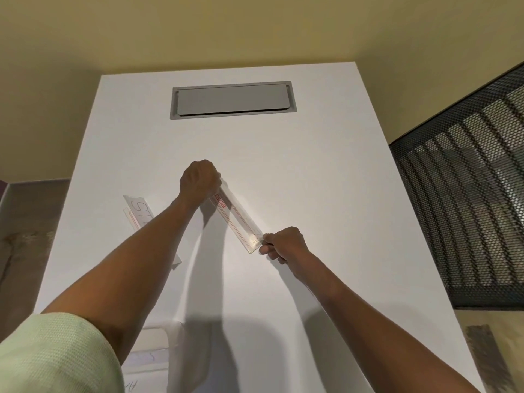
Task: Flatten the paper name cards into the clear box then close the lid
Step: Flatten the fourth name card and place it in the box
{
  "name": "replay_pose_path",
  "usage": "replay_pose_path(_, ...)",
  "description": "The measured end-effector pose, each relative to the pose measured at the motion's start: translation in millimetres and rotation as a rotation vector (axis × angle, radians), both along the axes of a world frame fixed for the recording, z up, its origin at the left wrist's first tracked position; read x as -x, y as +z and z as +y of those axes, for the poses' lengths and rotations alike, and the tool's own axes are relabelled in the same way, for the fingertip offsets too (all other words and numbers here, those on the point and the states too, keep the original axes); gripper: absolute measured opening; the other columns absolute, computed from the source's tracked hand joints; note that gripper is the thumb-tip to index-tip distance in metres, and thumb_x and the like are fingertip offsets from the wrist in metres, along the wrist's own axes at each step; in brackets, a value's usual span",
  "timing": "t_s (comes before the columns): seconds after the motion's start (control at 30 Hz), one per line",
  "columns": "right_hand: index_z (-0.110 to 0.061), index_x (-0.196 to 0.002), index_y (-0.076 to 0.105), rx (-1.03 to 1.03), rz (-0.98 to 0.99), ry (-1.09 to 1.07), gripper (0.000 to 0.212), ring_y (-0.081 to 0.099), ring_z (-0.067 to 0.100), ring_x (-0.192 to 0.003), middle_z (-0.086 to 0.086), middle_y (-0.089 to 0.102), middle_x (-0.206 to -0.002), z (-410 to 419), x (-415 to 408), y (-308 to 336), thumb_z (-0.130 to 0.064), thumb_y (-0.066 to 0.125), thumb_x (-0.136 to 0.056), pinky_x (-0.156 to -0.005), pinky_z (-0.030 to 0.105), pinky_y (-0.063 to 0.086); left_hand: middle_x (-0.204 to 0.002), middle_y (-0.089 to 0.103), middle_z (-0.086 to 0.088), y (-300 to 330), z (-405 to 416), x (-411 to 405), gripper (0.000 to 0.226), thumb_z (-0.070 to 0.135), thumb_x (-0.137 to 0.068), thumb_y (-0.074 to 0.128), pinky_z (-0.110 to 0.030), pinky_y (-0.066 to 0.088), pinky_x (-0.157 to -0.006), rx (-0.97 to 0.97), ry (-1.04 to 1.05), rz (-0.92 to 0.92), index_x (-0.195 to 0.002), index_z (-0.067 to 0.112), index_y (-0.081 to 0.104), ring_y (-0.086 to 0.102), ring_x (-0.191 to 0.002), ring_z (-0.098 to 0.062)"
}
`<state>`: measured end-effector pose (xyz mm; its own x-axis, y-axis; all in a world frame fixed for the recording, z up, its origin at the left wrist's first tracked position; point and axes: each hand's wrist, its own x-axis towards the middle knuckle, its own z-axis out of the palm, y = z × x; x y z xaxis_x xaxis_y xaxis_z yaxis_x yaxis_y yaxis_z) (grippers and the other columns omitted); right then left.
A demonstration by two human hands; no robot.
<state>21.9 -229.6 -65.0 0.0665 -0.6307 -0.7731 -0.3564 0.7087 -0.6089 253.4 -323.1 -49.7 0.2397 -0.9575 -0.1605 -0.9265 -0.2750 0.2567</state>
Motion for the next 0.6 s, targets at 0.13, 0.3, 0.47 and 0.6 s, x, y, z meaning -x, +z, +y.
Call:
replay_pose_path(0.13,-0.001,-0.077,0.069,-0.009,-0.025,-0.013,0.013,0.044,0.022,-0.053,0.014,0.069,-0.068,5,-1,8,-0.011,0.061,-0.079,-0.038,0.019,0.028,-0.096,0.068,-0.015,6,12,-4,0.026,0.025,-0.088,0.057,-0.032,0.045,-0.07,0.022,0.096,0.005,-0.084,0.001,0.065,0.062,-0.094,-0.034)
replay_pose_path(0.3,0.001,-0.075,0.07,0.03,0.002,0.023,0.016,0.051,0.015,-0.04,0.015,0.071,-0.069,8,-2,20,-0.011,0.061,-0.081,-0.035,0.014,0.03,-0.091,0.067,-0.013,24,28,-5,0.027,0.024,-0.091,0.054,-0.032,0.043,-0.067,0.046,0.146,0.014,-0.085,0.002,0.069,0.061,-0.089,-0.032)
replay_pose_path(0.47,-0.012,-0.051,0.053,0.131,0.123,0.078,0.027,0.05,0.018,-0.039,-0.002,0.051,-0.04,6,5,39,-0.007,0.059,-0.076,-0.044,0.023,0.038,-0.062,0.049,-0.004,37,53,3,0.031,0.023,-0.085,0.054,-0.027,0.033,-0.057,0.129,0.283,0.164,-0.06,0.005,0.057,0.048,-0.065,-0.027)
replay_pose_path(0.6,-0.012,-0.054,0.045,0.251,0.215,0.041,0.023,0.041,0.019,-0.041,0.0,0.051,-0.043,1,23,47,-0.005,0.06,-0.071,-0.045,0.02,0.039,-0.056,0.041,-0.001,43,72,8,0.029,0.026,-0.08,0.058,-0.029,0.038,-0.053,0.16,0.29,0.277,-0.057,0.017,0.044,0.037,-0.059,-0.022)
